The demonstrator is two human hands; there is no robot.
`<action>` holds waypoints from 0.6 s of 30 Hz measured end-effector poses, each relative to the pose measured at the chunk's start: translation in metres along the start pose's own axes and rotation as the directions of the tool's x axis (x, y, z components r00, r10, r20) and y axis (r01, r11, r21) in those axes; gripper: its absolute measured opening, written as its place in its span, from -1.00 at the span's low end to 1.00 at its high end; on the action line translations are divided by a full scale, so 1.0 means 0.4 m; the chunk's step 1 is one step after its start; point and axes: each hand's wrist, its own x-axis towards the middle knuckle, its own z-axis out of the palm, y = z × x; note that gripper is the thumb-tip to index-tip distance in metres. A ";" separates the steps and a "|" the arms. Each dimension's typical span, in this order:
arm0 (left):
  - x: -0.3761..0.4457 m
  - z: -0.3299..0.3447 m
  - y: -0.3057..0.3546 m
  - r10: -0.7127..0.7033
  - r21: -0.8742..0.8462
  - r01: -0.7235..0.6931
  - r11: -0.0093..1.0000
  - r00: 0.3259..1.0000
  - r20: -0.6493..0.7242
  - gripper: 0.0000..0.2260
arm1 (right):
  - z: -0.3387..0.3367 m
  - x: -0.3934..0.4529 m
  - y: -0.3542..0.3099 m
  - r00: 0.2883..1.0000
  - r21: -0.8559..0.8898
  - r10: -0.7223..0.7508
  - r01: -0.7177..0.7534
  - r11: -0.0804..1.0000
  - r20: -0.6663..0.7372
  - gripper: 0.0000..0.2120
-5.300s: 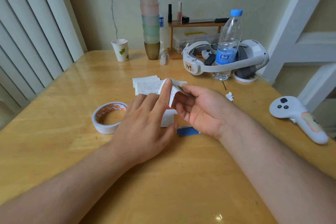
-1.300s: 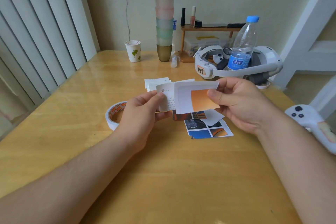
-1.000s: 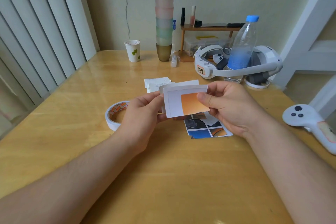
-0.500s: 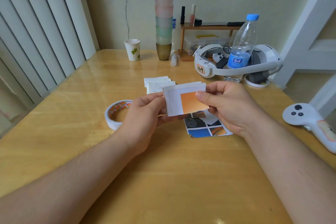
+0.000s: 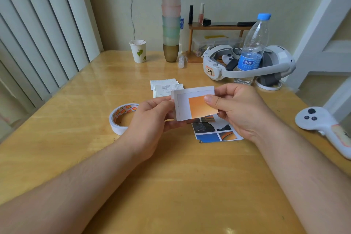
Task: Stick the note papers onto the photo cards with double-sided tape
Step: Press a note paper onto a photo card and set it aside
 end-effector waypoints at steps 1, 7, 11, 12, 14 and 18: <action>0.001 -0.001 0.000 -0.006 -0.007 0.006 1.000 1.000 0.001 -0.71 | 0.000 0.001 0.001 1.000 0.000 0.000 0.000 1.000 -0.006 -0.88; -0.002 -0.002 -0.001 -0.002 -0.047 0.002 0.999 1.000 0.008 -0.72 | 0.002 0.003 0.002 0.999 -0.020 0.001 -0.002 1.000 -0.033 -0.88; 0.004 -0.006 -0.009 0.003 0.003 -0.003 1.000 1.000 0.010 -0.71 | 0.002 0.001 0.000 0.999 -0.029 0.000 -0.002 1.000 -0.045 -0.88; 0.006 -0.008 -0.012 0.008 0.025 -0.008 1.000 1.000 0.002 -0.70 | 0.002 -0.001 -0.001 0.999 -0.031 -0.002 0.000 1.000 -0.046 -0.88; 0.010 -0.009 -0.019 0.014 0.056 -0.014 0.998 1.000 -0.012 -0.72 | 0.004 -0.002 -0.002 0.999 -0.029 -0.004 0.003 1.000 -0.045 -0.89; 0.011 -0.007 -0.023 0.016 0.034 -0.016 0.999 1.000 0.006 -0.78 | 0.005 -0.001 -0.003 0.999 -0.015 0.019 -0.020 1.000 -0.033 -0.91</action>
